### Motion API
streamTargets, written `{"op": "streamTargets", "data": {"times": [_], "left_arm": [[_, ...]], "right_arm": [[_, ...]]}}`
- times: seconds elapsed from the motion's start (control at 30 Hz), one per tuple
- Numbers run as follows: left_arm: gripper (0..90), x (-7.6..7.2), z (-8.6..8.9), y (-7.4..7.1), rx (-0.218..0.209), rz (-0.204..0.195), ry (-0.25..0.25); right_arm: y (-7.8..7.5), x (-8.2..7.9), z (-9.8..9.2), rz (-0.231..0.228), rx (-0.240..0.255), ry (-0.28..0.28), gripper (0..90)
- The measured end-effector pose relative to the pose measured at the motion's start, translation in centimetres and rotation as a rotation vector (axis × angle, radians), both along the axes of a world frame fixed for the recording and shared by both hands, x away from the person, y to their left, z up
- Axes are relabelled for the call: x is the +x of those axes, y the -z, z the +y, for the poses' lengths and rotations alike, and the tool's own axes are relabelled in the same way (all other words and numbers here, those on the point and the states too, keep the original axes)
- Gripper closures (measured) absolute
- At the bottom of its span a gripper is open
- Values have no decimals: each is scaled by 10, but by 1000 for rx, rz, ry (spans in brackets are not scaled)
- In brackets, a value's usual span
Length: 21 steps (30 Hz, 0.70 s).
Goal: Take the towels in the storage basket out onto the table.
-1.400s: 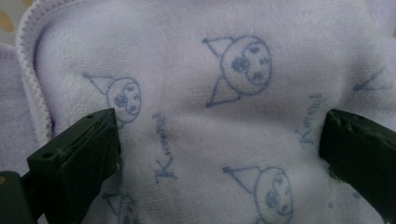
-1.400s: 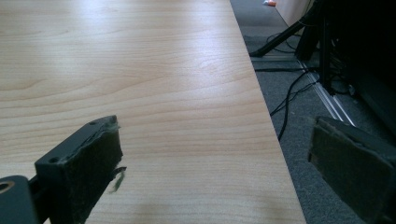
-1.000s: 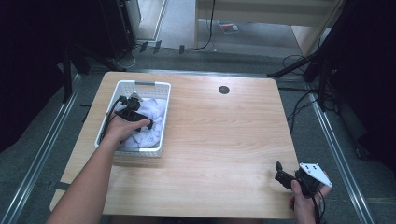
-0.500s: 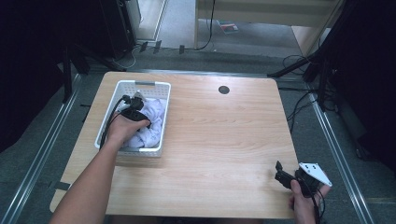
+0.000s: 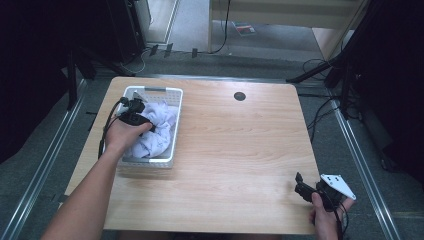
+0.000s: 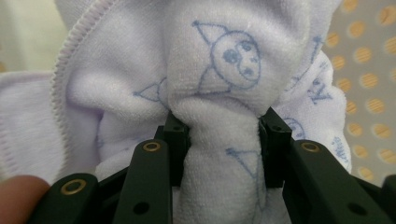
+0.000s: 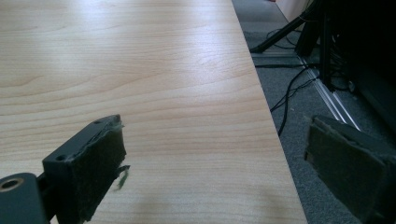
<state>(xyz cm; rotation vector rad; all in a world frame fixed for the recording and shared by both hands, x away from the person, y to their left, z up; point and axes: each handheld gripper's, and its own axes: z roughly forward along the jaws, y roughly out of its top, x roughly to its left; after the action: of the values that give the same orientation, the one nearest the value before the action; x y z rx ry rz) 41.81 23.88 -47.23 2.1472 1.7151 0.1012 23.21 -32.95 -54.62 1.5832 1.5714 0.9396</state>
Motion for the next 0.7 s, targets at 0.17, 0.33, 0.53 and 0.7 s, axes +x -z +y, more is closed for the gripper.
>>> {"op": "streamTargets", "data": {"times": [0.17, 0.33, 0.53, 0.7], "left_arm": [[647, -3, 6, -23, -2, -34, -15], [647, -5, 9, -46, -7, -62, -32], [646, -6, 10, -78, -1, -102, -32], [646, -6, 6, -107, -4, -144, -32]], "right_arm": [[0, 0, 0, 1, -3, -4, 55], [0, 0, 0, 4, -1, -1, 55], [0, 0, 0, 5, -3, 3, 57], [0, 0, 0, 6, -3, 4, 57]]}}
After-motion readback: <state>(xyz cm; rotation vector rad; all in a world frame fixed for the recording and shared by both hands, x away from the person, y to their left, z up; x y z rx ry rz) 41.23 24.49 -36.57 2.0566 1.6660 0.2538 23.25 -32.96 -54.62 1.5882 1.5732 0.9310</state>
